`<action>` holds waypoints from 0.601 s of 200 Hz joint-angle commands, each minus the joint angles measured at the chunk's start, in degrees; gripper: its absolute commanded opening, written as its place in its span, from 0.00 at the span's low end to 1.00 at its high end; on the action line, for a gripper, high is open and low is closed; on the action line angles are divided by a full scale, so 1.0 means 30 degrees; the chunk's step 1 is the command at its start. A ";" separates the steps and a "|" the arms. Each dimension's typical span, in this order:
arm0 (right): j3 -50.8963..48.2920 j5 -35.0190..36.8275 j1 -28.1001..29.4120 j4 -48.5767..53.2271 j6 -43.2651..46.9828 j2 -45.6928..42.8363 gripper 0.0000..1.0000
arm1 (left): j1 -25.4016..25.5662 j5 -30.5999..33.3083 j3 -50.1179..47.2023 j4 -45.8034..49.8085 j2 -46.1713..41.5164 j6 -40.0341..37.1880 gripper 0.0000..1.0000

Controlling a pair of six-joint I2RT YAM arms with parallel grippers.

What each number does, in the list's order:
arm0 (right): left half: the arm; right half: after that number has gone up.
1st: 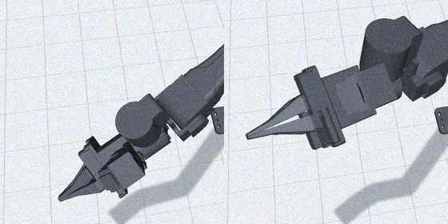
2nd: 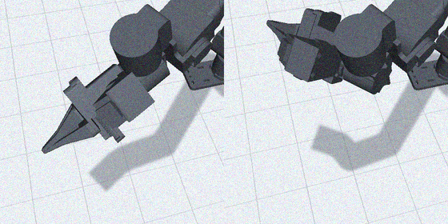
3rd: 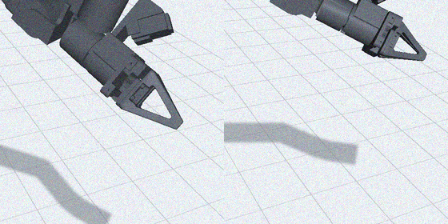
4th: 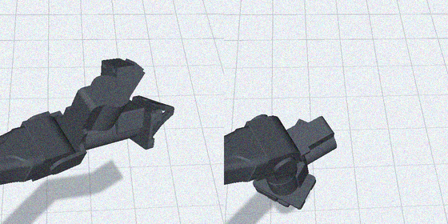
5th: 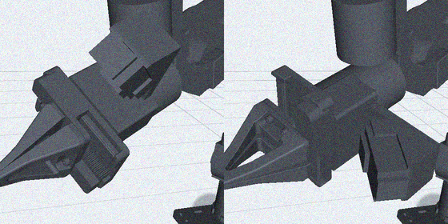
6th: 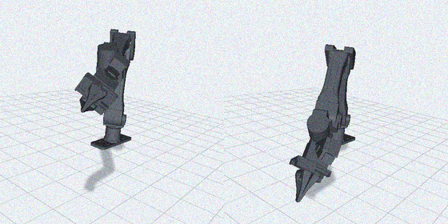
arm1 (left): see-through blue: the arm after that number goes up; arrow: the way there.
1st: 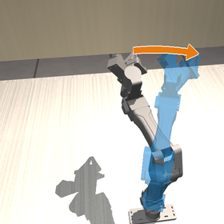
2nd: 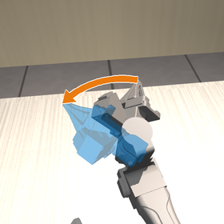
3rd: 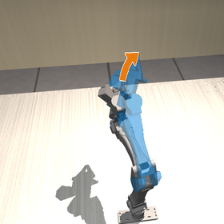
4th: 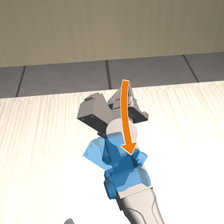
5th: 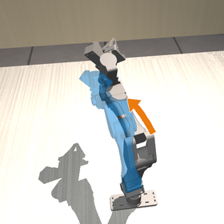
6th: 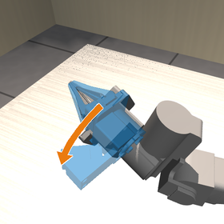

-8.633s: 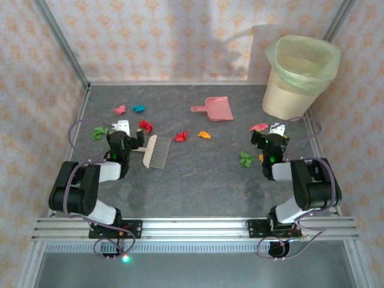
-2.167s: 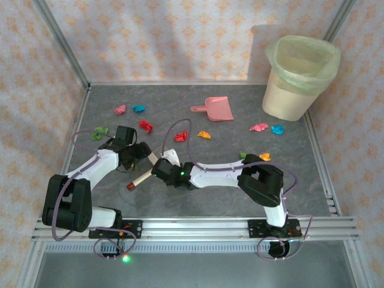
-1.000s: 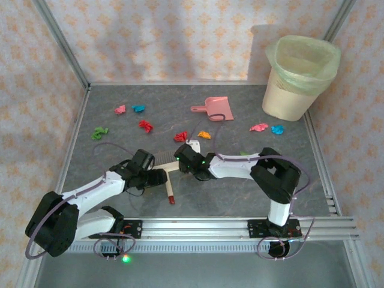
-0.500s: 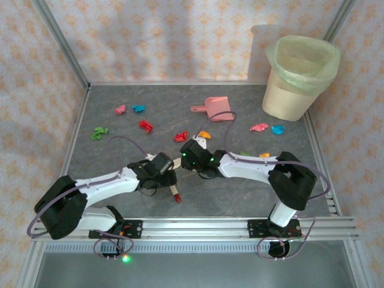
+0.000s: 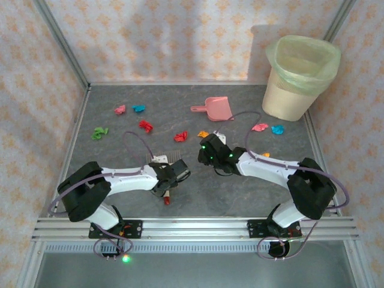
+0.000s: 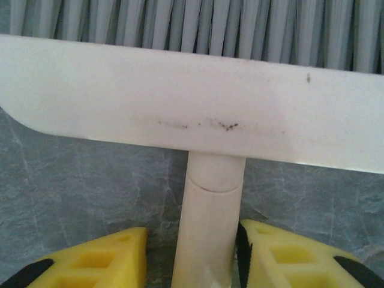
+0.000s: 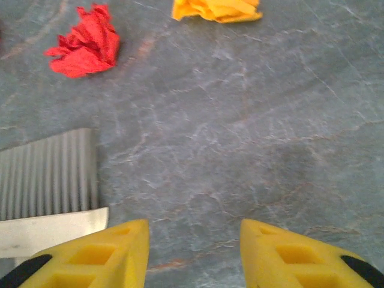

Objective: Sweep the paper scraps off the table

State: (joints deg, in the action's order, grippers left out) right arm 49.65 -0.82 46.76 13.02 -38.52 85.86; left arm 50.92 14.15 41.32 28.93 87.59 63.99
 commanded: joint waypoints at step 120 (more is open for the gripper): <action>-0.3755 -0.8942 -0.2338 -0.9272 -0.0607 -0.1186 0.59 | -0.0460 0.1322 0.0069 -0.1660 -0.3666 -0.0640 0.00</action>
State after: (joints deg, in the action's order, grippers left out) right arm 40.60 -17.23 42.35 -5.10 -38.15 83.40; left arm 50.48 16.88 41.74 24.86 80.79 64.47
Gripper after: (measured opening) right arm 0.572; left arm 0.066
